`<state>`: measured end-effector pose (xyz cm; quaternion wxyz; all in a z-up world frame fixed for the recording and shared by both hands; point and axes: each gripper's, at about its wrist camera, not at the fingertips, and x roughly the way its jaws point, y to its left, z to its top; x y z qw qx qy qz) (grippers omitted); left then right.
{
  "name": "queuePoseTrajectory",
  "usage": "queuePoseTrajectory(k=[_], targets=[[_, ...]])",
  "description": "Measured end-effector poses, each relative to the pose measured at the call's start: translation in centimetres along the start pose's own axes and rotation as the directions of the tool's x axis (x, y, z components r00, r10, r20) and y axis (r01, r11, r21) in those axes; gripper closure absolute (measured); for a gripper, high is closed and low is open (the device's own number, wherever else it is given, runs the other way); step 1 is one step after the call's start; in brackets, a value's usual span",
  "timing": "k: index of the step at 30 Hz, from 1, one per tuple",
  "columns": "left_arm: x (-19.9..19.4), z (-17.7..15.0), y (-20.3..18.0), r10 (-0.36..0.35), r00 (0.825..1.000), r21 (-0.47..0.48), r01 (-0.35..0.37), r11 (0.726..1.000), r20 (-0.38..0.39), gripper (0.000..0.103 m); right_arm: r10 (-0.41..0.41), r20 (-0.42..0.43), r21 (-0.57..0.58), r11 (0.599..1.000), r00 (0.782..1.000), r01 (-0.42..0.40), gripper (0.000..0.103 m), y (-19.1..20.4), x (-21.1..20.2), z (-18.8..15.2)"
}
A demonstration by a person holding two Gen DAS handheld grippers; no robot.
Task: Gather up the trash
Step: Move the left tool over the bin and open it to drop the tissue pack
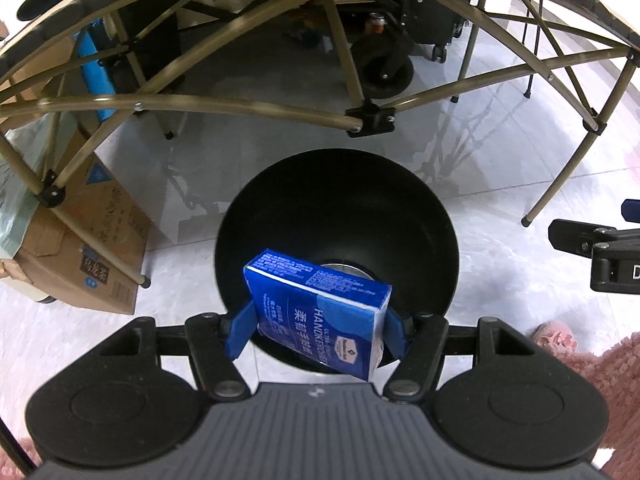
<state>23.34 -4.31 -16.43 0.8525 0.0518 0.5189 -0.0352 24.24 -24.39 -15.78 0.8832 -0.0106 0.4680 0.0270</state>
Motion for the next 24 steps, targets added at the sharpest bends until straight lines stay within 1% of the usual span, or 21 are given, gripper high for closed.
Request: queuePoseTrajectory(k=[7,15,24], targets=[[0.9,1.0,-0.9,-0.008,1.000,0.011,0.008,1.000,-0.001,0.038,-0.010,0.004,0.022,1.000,1.000,0.010,0.000,-0.6,0.6,0.3],[2.1,2.6,-1.2,-0.008,1.000,-0.010,0.008,1.000,-0.013,0.038,-0.016,0.008,0.030,0.999,1.000,0.016,0.000,-0.7,1.3,0.4],[3.6,4.0,-1.3,0.017,0.999,-0.031,-0.018,0.999,-0.027,0.038,-0.010,0.002,0.027,1.000,1.000,0.009,0.000,-0.7,1.7,0.5]])
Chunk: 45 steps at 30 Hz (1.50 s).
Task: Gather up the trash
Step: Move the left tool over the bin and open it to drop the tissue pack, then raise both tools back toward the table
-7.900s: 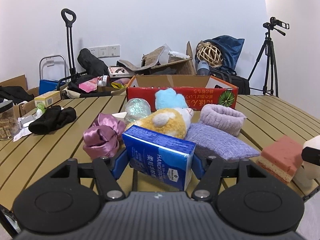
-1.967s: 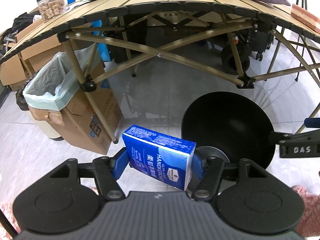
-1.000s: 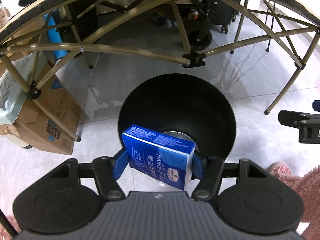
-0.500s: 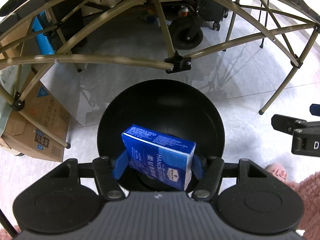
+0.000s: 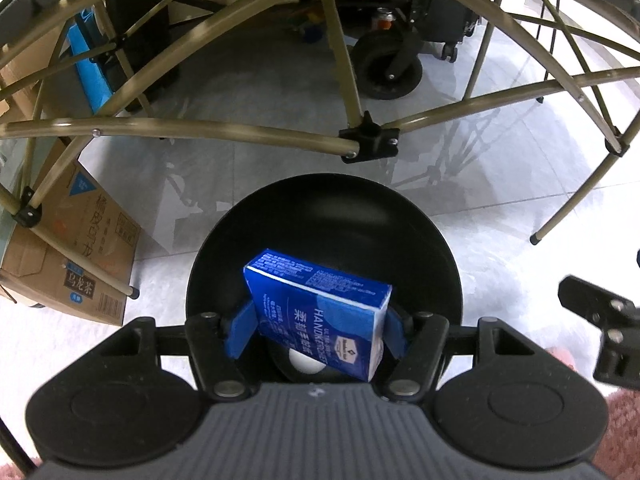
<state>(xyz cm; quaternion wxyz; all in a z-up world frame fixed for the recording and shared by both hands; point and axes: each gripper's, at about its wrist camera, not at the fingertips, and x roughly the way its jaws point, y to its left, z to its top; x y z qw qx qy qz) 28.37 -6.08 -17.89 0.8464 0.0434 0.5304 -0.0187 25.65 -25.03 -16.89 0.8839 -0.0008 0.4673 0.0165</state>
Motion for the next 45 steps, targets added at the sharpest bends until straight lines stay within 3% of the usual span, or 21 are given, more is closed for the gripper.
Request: queuePoseTrajectory(k=[4,8,28,38,45], targets=[[0.3,0.3,0.0,0.024,1.000,-0.004,-0.024,1.000,0.001,0.031,0.002,0.000,0.000,1.000,1.000,-0.002,0.000,0.0,0.1,0.0],[0.2,0.3,0.2,0.054,0.999,-0.016,-0.054,0.998,-0.006,0.001,0.004,0.000,-0.002,1.000,1.000,-0.004,0.000,0.0,0.1,0.1],[0.3,0.2,-0.1,0.062,0.994,0.017,-0.061,0.998,-0.095,0.000,0.006,-0.001,-0.006,1.000,1.000,-0.006,0.000,0.2,0.2,0.1],[0.0,0.1,-0.1,0.070,0.994,0.032,-0.068,0.997,-0.083,0.000,0.006,0.000,-0.006,1.000,1.000,-0.006,0.000,0.2,0.1,0.1],[-1.8,-0.4,0.4,0.108,0.994,0.042,-0.108,0.993,-0.008,0.000,0.015,0.032,-0.003,1.000,0.999,-0.015,0.000,0.2,-0.7,-0.1]])
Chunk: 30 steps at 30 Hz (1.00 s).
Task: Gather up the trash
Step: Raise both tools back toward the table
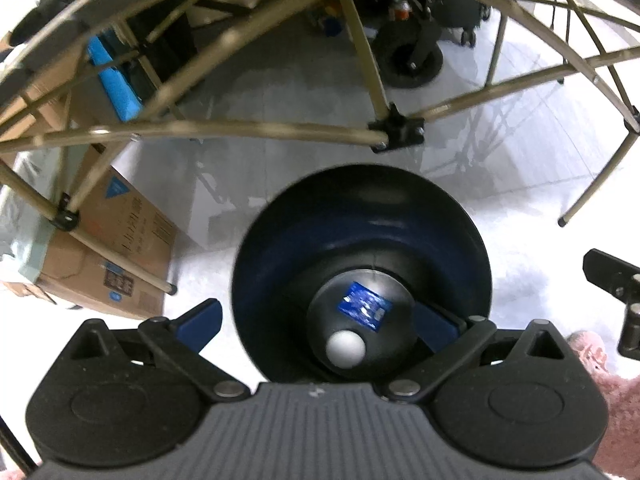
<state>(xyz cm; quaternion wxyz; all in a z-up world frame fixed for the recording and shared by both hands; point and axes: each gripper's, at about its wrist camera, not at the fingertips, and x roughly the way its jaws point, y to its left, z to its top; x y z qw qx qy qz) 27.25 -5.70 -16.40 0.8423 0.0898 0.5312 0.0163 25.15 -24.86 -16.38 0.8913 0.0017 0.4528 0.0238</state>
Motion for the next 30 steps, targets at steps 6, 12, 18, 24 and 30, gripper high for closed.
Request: queuePoseTrajectory(k=[6,12,18,24,30], targets=[[-2.1,-0.6,0.8,0.017,0.997,0.000,-0.017,1.000,0.079,0.000,0.014,0.051,0.003,1.000,0.999,-0.014,0.000,0.0,-1.6,0.1],[-4.6,-0.8,1.7,0.021,0.988,-0.023,-0.018,1.000,0.153,0.000,0.032,0.108,-0.007,0.999,0.994,-0.031,0.000,0.2,-3.8,0.3],[-7.2,-0.8,2.5,0.045,0.969,-0.057,-0.032,0.998,0.242,0.000,0.080,0.189,-0.031,0.997,0.979,-0.075,0.000,0.6,-7.0,0.6],[-10.1,-0.6,3.2,0.055,0.944,-0.095,-0.025,0.995,0.324,0.000,0.125,0.306,-0.063,0.992,0.944,-0.111,0.000,1.4,-10.4,1.5],[-11.8,0.5,3.9,0.070,0.913,-0.121,-0.023,0.992,0.403,0.000,0.145,0.399,-0.087,0.989,0.905,-0.119,0.000,1.9,-12.0,3.0]])
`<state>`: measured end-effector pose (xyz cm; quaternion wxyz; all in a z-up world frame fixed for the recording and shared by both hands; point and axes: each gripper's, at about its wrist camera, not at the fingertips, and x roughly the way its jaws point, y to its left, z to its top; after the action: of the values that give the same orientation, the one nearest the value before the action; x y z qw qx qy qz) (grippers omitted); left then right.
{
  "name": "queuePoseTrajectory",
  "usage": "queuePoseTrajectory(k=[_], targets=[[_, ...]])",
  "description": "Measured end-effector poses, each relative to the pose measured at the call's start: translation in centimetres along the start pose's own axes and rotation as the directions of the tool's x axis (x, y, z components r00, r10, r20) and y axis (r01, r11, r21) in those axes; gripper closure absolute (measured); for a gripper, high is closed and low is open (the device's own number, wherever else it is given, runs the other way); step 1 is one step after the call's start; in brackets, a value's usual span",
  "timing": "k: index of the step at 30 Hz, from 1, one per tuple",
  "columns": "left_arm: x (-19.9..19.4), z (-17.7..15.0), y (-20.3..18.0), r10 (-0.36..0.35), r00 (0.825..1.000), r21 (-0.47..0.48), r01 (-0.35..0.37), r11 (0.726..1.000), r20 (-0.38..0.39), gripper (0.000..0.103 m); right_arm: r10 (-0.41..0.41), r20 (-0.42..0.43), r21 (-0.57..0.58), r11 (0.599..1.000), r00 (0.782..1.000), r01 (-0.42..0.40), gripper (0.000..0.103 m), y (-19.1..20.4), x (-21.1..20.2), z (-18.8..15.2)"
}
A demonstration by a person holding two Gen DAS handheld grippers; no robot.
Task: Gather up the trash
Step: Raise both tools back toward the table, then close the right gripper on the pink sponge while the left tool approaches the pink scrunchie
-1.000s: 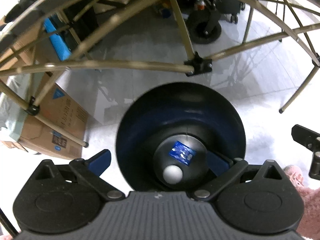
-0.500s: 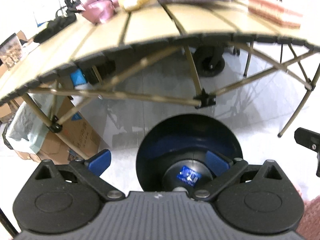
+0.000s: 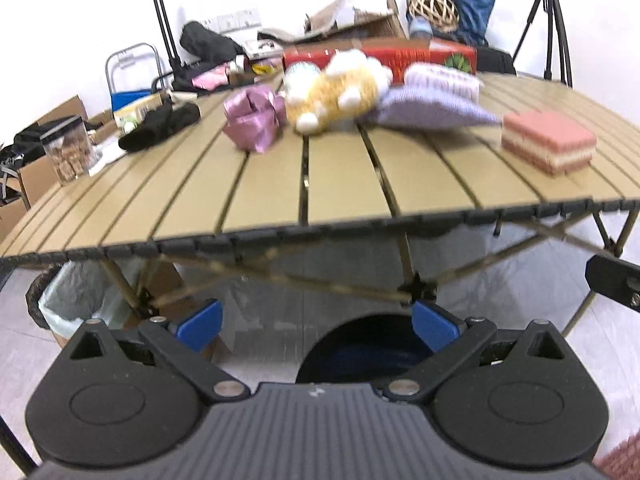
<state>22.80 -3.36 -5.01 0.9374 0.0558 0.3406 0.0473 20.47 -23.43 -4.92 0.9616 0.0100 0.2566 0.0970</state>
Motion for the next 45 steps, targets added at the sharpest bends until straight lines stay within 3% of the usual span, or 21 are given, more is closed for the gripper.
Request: queuePoseTrajectory(k=[13,18,26,34,45], targets=[[-0.2,4.5,0.7,0.023,0.991,-0.087,-0.011,0.996,0.135,0.000,-0.089,0.127,0.003,0.996,0.988,0.090,0.000,-1.8,2.6,4.2],[0.5,6.0,0.3,0.016,0.987,-0.094,-0.001,0.996,0.159,0.000,-0.086,0.126,-0.032,0.995,0.988,0.090,0.000,-3.0,5.0,5.3],[2.7,7.5,-0.4,-0.021,0.987,-0.058,0.030,0.998,0.158,0.000,-0.050,0.063,-0.067,0.996,0.997,0.054,0.000,-4.2,8.3,6.8],[4.3,8.1,0.8,-0.001,0.990,-0.088,0.014,0.996,0.139,0.000,-0.039,0.015,-0.097,0.995,0.999,0.040,0.000,-5.1,10.7,8.3],[4.7,8.6,0.5,-0.030,0.989,-0.077,0.041,0.996,0.142,0.000,0.022,-0.082,-0.053,0.998,0.996,-0.027,0.000,-6.3,13.4,8.4]])
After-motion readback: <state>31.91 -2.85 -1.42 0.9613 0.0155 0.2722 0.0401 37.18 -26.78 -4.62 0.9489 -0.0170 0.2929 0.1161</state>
